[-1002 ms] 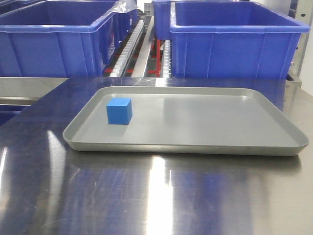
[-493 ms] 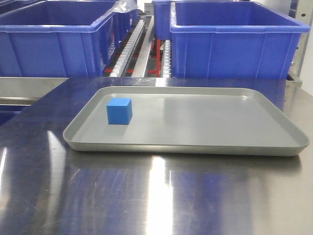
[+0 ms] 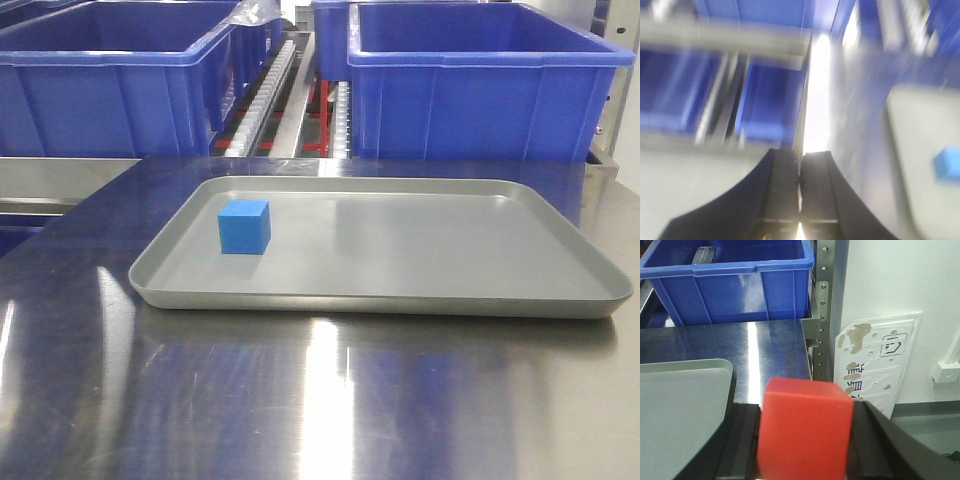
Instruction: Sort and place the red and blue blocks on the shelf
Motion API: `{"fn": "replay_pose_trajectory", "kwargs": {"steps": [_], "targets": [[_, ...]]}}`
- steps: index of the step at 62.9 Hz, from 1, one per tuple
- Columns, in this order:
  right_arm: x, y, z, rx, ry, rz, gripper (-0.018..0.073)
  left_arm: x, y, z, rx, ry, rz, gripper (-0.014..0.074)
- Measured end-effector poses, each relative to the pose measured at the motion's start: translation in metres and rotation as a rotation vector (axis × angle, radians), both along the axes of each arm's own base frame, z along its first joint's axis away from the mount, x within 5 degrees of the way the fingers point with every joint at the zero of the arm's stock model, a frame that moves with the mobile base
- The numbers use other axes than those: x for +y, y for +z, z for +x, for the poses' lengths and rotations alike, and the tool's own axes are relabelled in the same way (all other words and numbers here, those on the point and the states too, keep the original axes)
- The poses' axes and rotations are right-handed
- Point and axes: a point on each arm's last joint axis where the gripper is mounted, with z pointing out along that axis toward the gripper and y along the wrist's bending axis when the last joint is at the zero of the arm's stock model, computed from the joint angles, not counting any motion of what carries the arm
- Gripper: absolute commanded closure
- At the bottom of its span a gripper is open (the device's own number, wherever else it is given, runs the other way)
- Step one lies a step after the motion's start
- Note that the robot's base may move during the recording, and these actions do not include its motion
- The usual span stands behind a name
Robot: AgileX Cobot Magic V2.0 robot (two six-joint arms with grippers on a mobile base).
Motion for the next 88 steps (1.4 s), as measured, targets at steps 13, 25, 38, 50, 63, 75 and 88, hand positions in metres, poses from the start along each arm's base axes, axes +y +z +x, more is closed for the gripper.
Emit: {"fn": "replay_pose_trajectory", "kwargs": {"steps": [13,25,38,50,63,75,88], "targets": [[0.000,0.000,0.000,0.000,0.000,0.000,0.0505,-0.001,-0.009,0.012,0.067,0.001,0.009,0.0463],[0.000,0.000,0.000,0.000,0.000,0.000,0.0505,-0.009,-0.011,0.012,0.112,0.022,-0.162,0.0463],[0.000,0.000,0.000,0.000,0.000,0.000,0.0505,-0.028,-0.007,0.011,0.163,0.002,-0.504,0.0463],[0.000,0.000,0.000,0.000,0.000,0.000,0.0505,-0.025,-0.009,0.011,0.143,-0.041,-0.386,0.0463],[0.000,0.000,0.000,0.000,0.000,0.000,0.0505,-0.018,-0.013,0.010,0.145,-0.059,-0.209,0.0463],[0.000,-0.001,0.000,0.002,0.000,0.000,0.0505,-0.017,-0.014,0.010,0.152,-0.063,-0.183,0.0463],[0.000,-0.001,0.000,0.002,0.000,0.000,0.0505,-0.016,-0.021,0.014,0.191,-0.094,-0.123,0.0265]]}}
